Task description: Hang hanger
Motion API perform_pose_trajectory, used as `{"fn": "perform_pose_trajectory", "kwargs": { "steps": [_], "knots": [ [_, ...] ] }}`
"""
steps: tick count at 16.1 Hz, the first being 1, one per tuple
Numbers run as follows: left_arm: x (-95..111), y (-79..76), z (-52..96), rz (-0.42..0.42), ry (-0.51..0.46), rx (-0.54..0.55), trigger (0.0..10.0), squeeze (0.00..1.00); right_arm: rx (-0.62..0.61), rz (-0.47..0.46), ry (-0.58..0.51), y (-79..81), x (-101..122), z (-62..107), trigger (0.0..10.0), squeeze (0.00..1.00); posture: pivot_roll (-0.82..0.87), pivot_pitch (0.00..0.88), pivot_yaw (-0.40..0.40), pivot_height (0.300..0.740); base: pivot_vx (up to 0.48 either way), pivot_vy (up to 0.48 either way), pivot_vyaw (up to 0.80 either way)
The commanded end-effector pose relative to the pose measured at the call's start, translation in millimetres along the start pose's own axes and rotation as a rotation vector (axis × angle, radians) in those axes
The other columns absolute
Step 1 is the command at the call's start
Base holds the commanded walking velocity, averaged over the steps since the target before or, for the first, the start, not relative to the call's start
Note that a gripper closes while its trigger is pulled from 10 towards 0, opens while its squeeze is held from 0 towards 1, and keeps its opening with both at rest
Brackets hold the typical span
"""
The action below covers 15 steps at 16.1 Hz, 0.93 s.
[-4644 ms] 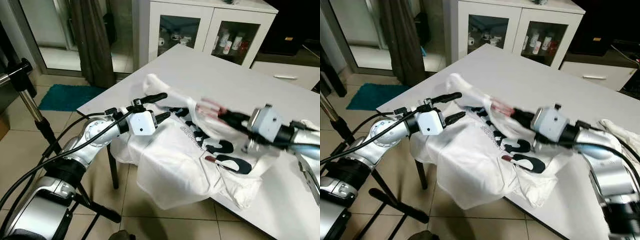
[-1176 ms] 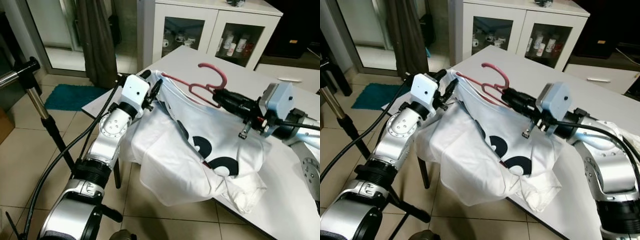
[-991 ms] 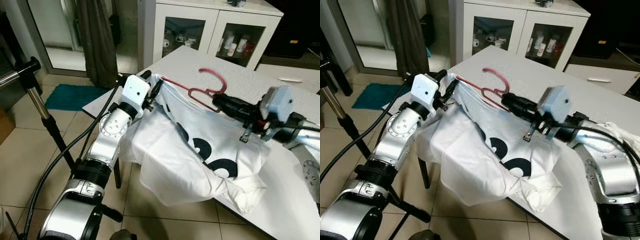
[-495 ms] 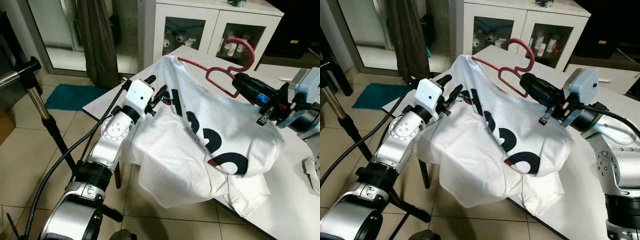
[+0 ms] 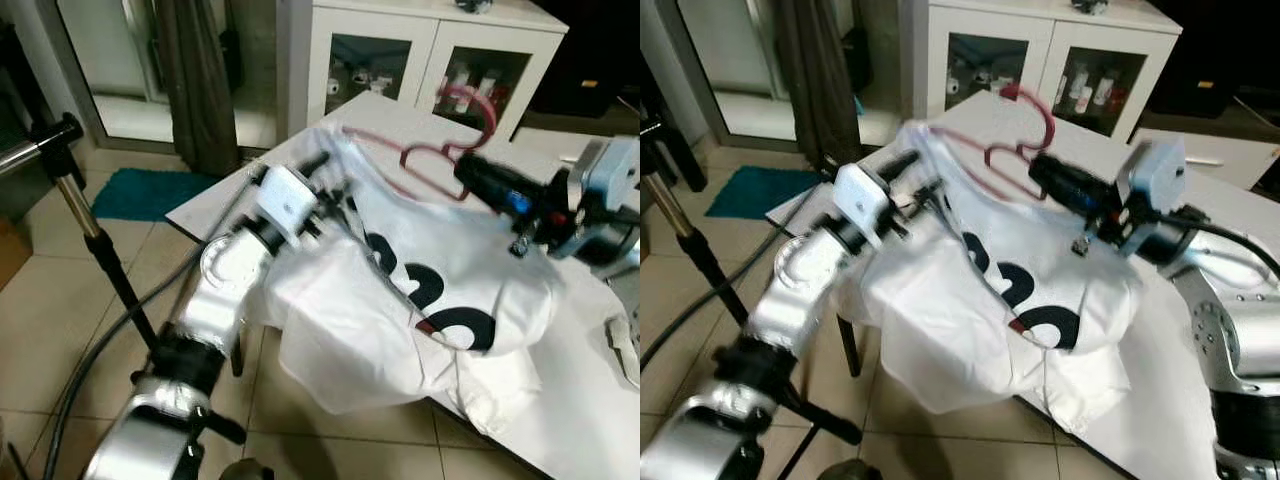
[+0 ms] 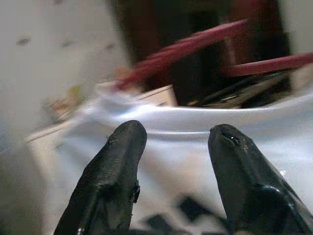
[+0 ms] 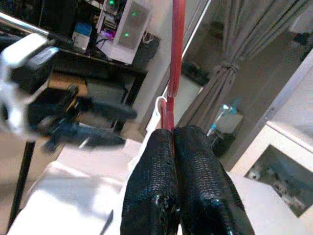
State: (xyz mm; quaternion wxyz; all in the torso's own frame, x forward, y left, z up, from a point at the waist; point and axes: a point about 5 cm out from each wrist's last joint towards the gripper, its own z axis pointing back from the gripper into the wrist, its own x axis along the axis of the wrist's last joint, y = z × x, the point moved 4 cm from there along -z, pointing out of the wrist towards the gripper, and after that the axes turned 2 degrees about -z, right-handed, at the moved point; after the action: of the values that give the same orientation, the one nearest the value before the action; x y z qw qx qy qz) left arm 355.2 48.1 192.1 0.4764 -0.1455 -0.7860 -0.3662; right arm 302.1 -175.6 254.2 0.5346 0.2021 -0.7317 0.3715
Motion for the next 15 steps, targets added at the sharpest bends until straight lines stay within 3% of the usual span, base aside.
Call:
{"fn": "perform_pose_trajectory", "kwargs": {
  "steps": [1, 2, 3, 5, 6, 7, 8, 9, 11, 15],
  "knots": [
    [5, -9.3, -5.4, 0.050, -0.016, -0.026, 10.0, 1.00, -0.021, 0.042, -0.032, -2.3, 9, -7.2, 0.0, 0.00, 0.03, 0.000, -0.028, 0.723, 0.000, 0.000, 0.00],
    [5, -12.7, -8.6, 0.145, -0.010, -0.006, 10.0, 0.69, -0.034, 0.045, -0.047, -2.5, 11, -12.0, 0.0, 0.00, 0.03, 0.000, -0.029, 0.723, 0.000, 0.000, 0.00],
    [7, -18.3, -9.0, 0.176, -0.019, -0.026, 10.0, 0.00, -0.030, 0.039, -0.053, -0.7, 11, -13.7, 0.0, 0.00, 0.03, 0.000, -0.031, 0.723, 0.000, 0.000, 0.00],
    [7, -16.9, -7.8, 0.166, -0.020, -0.001, 10.0, 0.00, -0.015, 0.029, -0.057, 3.1, 10, -14.7, 0.0, 0.00, 0.04, 0.000, -0.035, 0.723, 0.000, 0.000, 0.00],
    [8, -5.0, -7.6, 0.183, -0.042, 0.077, 10.0, 0.65, -0.010, 0.024, -0.062, 5.0, 11, -14.4, 0.0, 0.00, 0.04, 0.000, -0.036, 0.723, 0.000, 0.000, 0.00],
    [11, 1.8, -8.0, 0.196, -0.054, 0.116, 10.0, 0.91, -0.009, 0.023, -0.063, 5.7, 11, -14.5, 0.0, 0.00, 0.04, 0.000, -0.037, 0.723, 0.000, 0.000, 0.00],
    [12, 10.4, -9.4, 0.182, -0.053, 0.156, 10.0, 0.74, -0.004, 0.019, -0.062, 7.3, 11, -14.2, 0.0, 0.00, 0.04, 0.000, -0.038, 0.723, 0.000, 0.000, 0.00],
    [13, 21.7, -9.5, 0.163, -0.047, 0.214, 10.0, 0.00, -0.004, 0.016, -0.058, 7.7, 9, -13.6, 0.0, 0.00, 0.03, 0.000, -0.038, 0.723, 0.000, 0.000, 0.00],
    [13, 35.6, -7.9, 0.182, -0.048, 0.279, 10.0, 0.00, -0.011, 0.015, -0.046, 6.7, 6, -11.8, 0.0, 0.00, 0.03, 0.000, -0.036, 0.723, 0.000, 0.000, 0.00],
    [13, 30.2, -15.1, 0.218, -0.045, 0.255, 10.0, 0.00, -0.004, 0.025, -0.050, 8.9, 8, -13.4, 0.0, 0.00, 0.03, 0.000, -0.033, 0.723, 0.000, 0.000, 0.00]
  ]
}}
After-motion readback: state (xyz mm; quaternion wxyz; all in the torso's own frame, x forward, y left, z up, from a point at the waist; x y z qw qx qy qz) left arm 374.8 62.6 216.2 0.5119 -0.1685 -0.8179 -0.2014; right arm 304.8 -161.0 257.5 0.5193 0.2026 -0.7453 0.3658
